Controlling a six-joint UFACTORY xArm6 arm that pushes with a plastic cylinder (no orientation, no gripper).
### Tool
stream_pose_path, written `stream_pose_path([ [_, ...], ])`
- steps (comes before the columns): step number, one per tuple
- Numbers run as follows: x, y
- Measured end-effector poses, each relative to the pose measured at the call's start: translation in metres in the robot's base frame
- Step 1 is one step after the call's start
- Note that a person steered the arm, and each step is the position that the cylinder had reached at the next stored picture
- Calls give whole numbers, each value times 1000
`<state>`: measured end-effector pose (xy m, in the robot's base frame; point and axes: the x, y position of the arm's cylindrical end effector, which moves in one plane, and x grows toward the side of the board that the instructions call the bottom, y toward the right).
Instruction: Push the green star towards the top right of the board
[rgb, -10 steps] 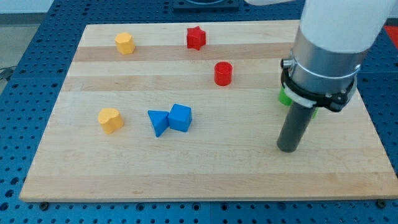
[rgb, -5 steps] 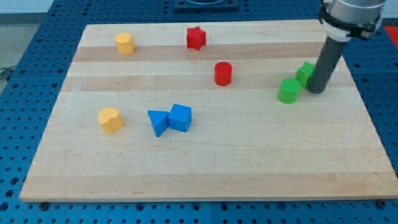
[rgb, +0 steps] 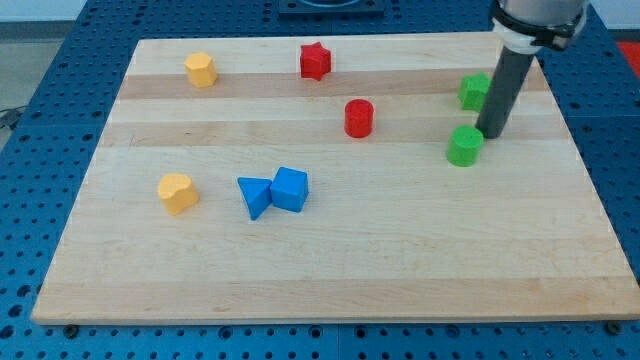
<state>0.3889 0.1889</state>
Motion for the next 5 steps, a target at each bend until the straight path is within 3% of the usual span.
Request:
stream_pose_path([
  [2, -70, -11],
  [5, -95, 8],
])
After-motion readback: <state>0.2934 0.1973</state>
